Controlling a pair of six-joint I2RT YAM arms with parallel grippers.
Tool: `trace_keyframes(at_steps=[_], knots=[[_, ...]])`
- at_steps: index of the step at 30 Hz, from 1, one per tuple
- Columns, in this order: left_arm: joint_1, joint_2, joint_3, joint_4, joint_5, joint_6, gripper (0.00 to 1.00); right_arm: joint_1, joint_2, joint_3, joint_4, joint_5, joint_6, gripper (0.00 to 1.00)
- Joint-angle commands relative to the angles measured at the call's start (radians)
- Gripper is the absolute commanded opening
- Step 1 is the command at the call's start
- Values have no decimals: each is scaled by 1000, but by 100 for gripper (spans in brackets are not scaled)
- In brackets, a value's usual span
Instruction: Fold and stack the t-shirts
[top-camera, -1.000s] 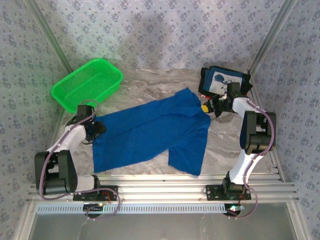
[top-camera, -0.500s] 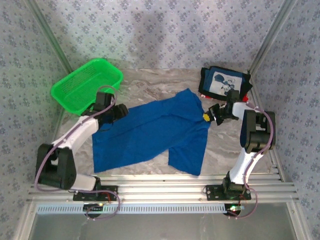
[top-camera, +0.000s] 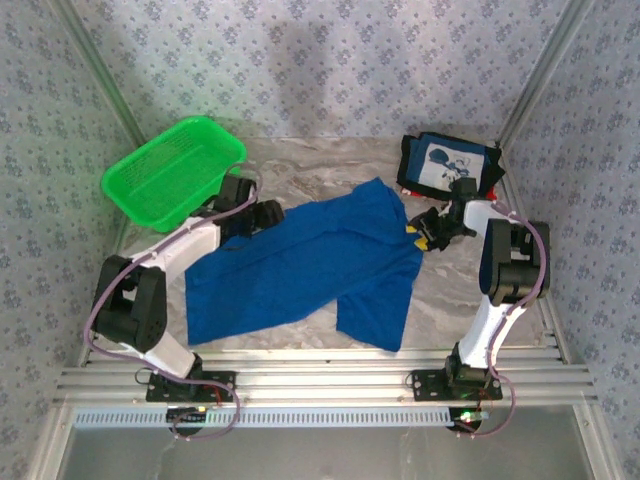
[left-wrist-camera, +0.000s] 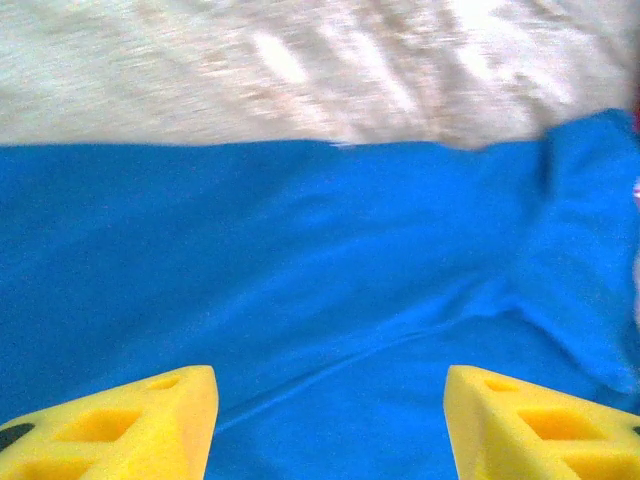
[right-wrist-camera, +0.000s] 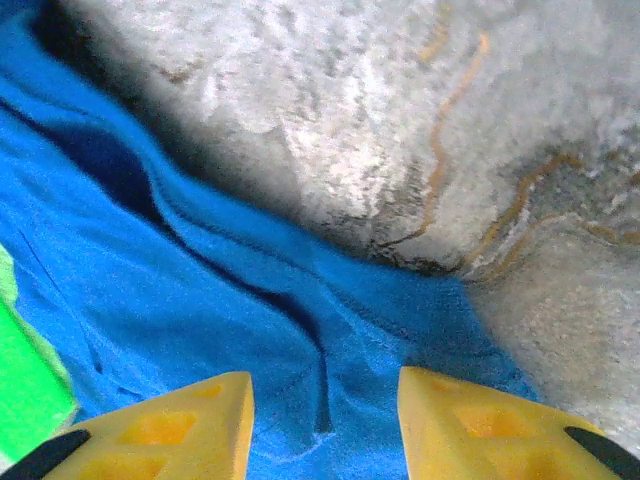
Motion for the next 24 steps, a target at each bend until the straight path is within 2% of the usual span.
trace_keyframes(at_steps=[1,8,12,19,24], knots=[[-45,-24,22,77,63,-10,62,56,-76,99,-176,127,-269,51],[-104,-89,-41,250,105,-108,73,259,-39,224,-328,261,-661,63],[-148,-118,-48,223,77,-121,78,354,4,257,-346,360,-809,68],[-222,-148,-109,200,19,-185,82,394,85,299,-288,384,-851,68],[-253,-145,-144,201,-10,-217,82,433,141,329,-262,478,-858,66]])
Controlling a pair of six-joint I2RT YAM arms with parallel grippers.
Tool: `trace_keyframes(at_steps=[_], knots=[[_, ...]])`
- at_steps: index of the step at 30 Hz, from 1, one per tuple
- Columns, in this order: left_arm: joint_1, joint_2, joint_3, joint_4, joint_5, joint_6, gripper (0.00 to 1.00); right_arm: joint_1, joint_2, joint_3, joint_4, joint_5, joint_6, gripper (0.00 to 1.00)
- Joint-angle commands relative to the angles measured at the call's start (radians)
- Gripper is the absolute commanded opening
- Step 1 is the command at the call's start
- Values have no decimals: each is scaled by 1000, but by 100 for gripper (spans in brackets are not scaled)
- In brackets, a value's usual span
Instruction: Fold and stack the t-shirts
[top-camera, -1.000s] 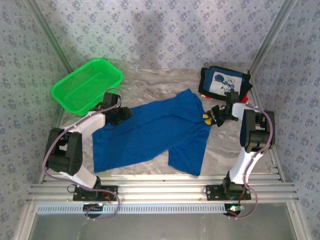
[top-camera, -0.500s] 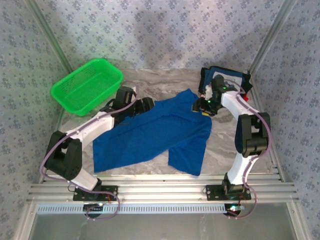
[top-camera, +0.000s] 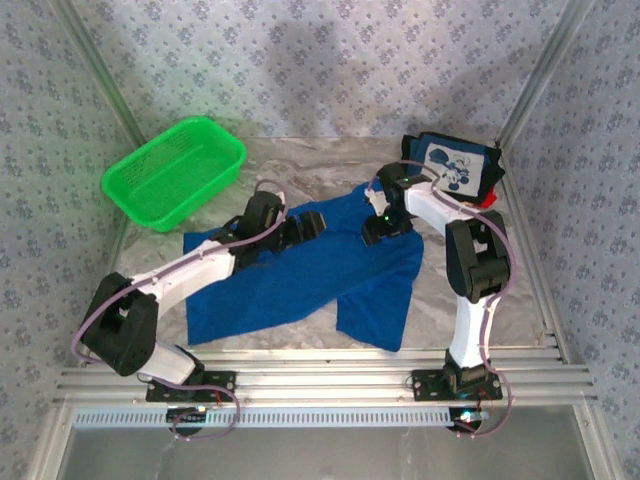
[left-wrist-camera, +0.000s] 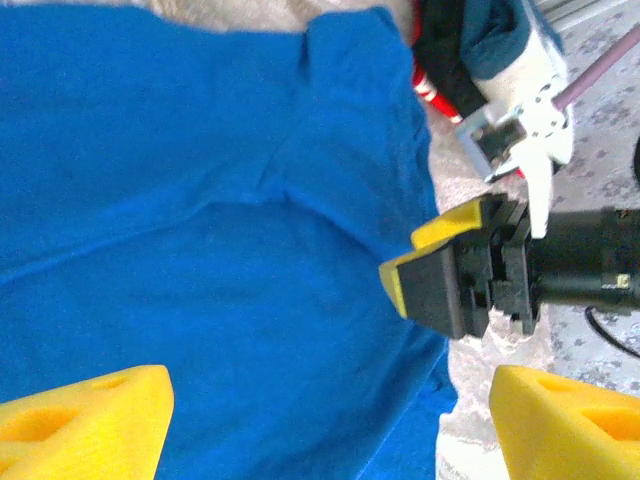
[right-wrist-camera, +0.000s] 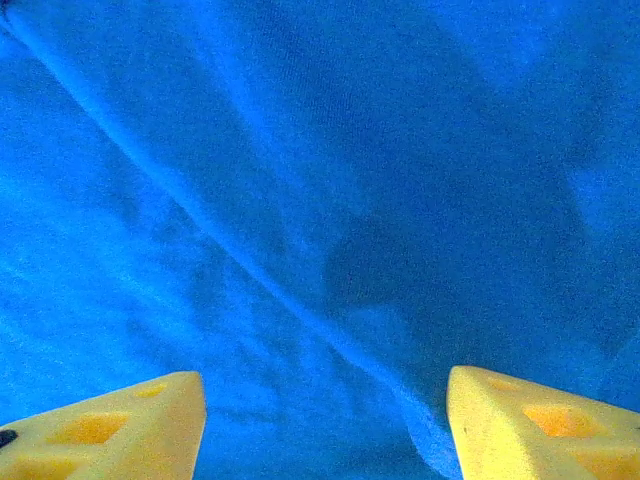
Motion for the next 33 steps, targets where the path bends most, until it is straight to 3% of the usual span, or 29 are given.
trace_keyframes(at_steps=[1,9,12,16,24,33], knots=[[-13,-23,-14,3,-36,-37,82,34,44,52,9,101,-39,66],[-15,-6,-23,-9,-36,-36,81,85,127,117,25,200,-36,62],[-15,3,-26,-8,-36,-37,81,91,155,153,-3,274,9,55],[-16,25,-22,1,-21,-31,81,86,164,193,-1,284,32,44],[-25,77,3,3,8,-20,80,68,179,253,-62,200,49,13],[-53,152,63,8,40,-19,79,0,221,391,-185,-79,70,3]])
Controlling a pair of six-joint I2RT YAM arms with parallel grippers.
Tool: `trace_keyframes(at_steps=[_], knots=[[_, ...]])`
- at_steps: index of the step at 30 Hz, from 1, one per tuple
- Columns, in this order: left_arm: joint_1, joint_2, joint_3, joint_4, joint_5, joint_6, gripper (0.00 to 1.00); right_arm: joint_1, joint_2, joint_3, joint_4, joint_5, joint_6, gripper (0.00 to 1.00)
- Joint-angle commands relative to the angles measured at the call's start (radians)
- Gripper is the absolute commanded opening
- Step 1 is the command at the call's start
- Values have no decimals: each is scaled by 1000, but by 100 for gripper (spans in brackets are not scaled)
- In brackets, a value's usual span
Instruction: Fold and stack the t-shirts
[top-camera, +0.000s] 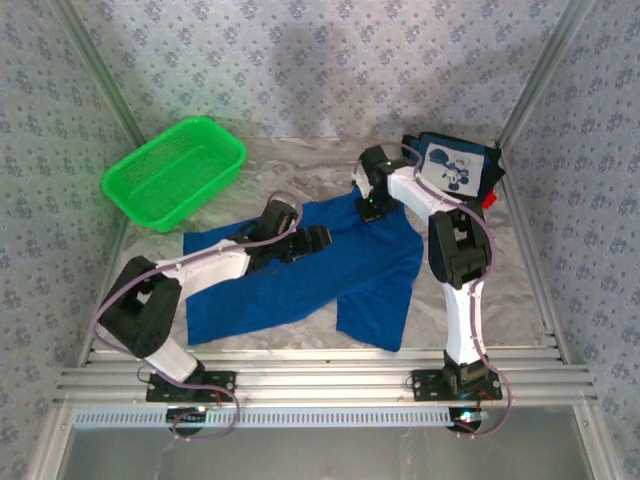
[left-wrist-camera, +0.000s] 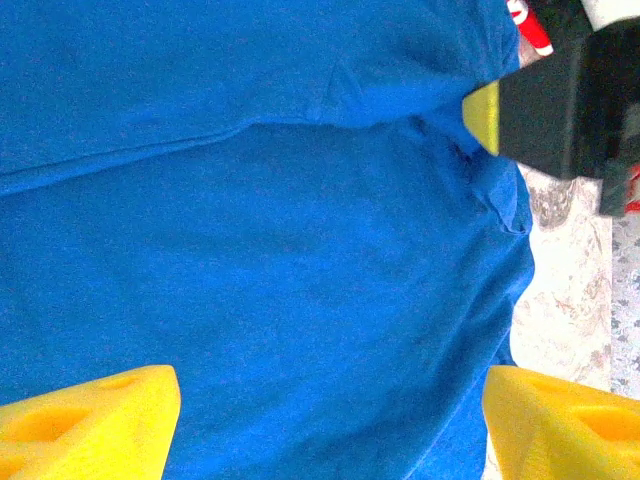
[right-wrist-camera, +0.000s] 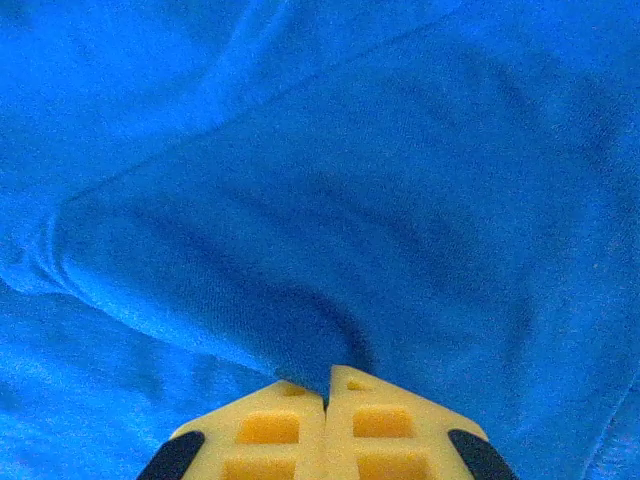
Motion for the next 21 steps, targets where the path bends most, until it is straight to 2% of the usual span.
trace_keyframes(at_steps=[1,7,15,21], knots=[[-16,32,64,9,32,6,79,-41,58,87,-107,-159,26,2],[-34,98,111,9,41,-12,78,-119,140,167,-158,-384,104,0],[-41,174,161,18,42,-66,76,-214,160,118,-201,-689,137,0],[-41,207,186,15,45,-104,75,-227,173,88,-264,-890,129,0]])
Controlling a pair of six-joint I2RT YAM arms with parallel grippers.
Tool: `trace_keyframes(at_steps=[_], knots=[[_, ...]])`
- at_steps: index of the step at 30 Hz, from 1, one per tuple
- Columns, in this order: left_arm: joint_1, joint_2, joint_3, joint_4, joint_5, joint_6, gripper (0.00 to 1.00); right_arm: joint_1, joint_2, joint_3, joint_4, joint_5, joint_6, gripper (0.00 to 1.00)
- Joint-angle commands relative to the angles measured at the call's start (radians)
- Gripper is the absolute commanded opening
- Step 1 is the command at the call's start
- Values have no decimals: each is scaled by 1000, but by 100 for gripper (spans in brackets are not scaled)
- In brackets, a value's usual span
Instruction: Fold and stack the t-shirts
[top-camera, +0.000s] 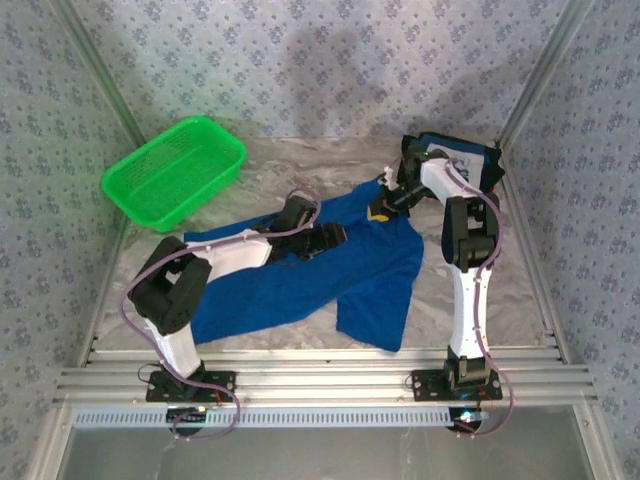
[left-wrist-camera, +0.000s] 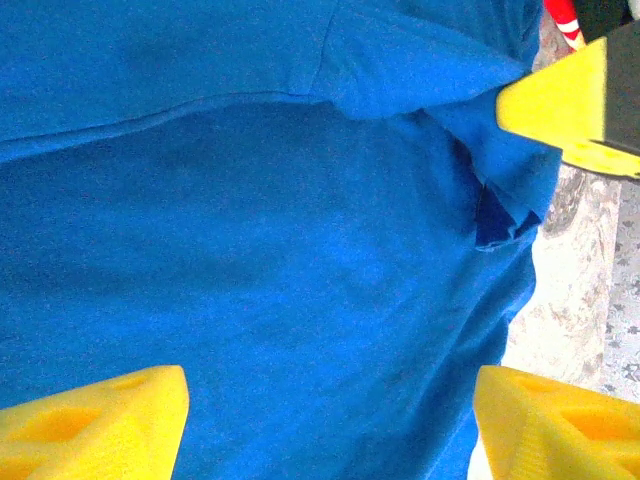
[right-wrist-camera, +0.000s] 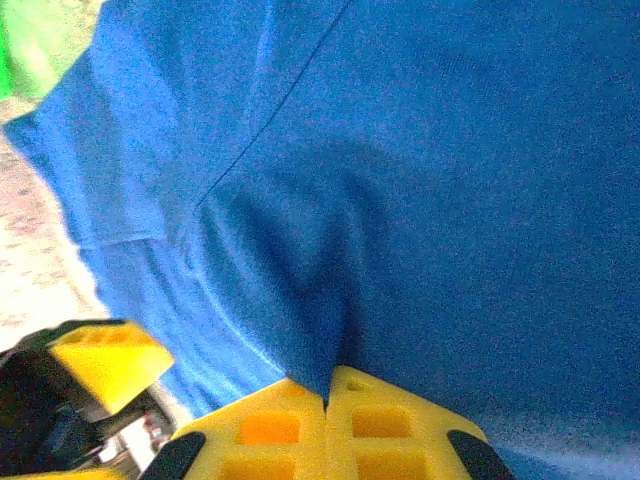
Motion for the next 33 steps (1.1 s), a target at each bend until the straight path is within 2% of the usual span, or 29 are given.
trace_keyframes(at_steps=[1,5,11,16,20,24,29,33], knots=[[-7,14,40,1,9,-36,75,8,26,-10,-112,-189,-12,0],[-6,31,47,-14,-10,-54,74,22,39,-35,-189,-238,-60,0],[-4,59,85,-78,-62,-49,72,24,33,-126,-169,-261,-26,0],[0,83,110,-96,-101,-43,70,20,5,-175,-99,-368,43,0],[5,112,103,31,-87,-58,70,18,-28,-222,-10,-447,119,0],[9,157,61,261,-88,-130,67,12,-24,-237,11,-458,133,0],[11,198,47,399,-124,-163,66,-4,-19,-244,12,-453,135,0],[11,239,66,446,-95,-176,66,-25,-19,-249,14,-445,138,0]])
